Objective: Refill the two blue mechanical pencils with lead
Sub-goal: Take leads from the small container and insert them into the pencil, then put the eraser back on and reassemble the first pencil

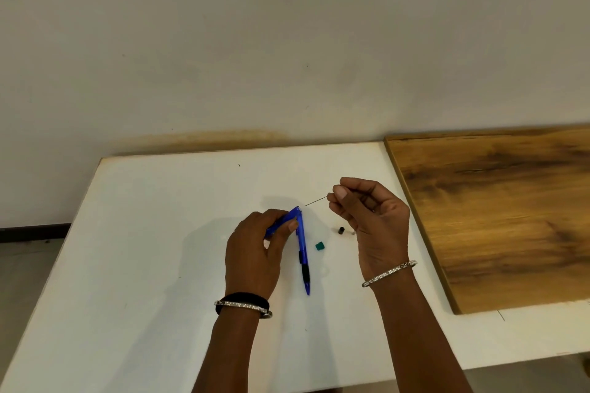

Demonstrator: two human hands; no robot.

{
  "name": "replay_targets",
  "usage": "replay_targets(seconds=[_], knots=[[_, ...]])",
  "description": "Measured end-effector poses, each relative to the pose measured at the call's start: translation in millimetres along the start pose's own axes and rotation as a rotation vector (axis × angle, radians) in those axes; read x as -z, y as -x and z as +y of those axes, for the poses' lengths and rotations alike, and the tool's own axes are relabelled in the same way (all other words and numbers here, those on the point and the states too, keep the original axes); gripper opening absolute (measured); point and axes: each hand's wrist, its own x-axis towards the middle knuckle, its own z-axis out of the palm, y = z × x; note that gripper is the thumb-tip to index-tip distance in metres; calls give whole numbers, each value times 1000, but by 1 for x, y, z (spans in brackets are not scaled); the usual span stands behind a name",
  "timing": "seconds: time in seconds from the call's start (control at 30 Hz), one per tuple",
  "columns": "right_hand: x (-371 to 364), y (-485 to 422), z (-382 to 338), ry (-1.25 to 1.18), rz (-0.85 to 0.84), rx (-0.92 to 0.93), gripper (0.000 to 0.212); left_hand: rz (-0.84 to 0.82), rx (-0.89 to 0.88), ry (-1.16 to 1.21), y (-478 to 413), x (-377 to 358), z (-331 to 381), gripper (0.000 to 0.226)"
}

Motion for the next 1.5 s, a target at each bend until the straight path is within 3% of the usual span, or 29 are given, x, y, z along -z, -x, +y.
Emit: replay_targets(seconds=[0.53, 0.83, 0.93, 1.03, 1.17, 1.33, 1.5], knots=[[-4, 1, 3, 114, -99, 38, 18, -44, 42, 19, 0, -2, 3, 32], [-1, 2, 9, 474, -279, 75, 11, -70, 53, 76, 1, -3, 3, 51], [8, -2, 3, 477, -175, 71, 13, -79, 58, 115, 2, -4, 5, 48], [28, -9, -5, 500, 41, 132, 6, -89, 52, 190, 3, -4, 8, 42], [55, -14, -4, 918, 228, 157, 10, -89, 77, 279, 2, -4, 15, 37], [57, -13, 4, 1121, 15, -23, 16, -109, 88, 305, 2, -6, 17, 30], [49, -11, 12, 1259, -55, -24, 17, -119, 88, 308, 2, -8, 16, 31]])
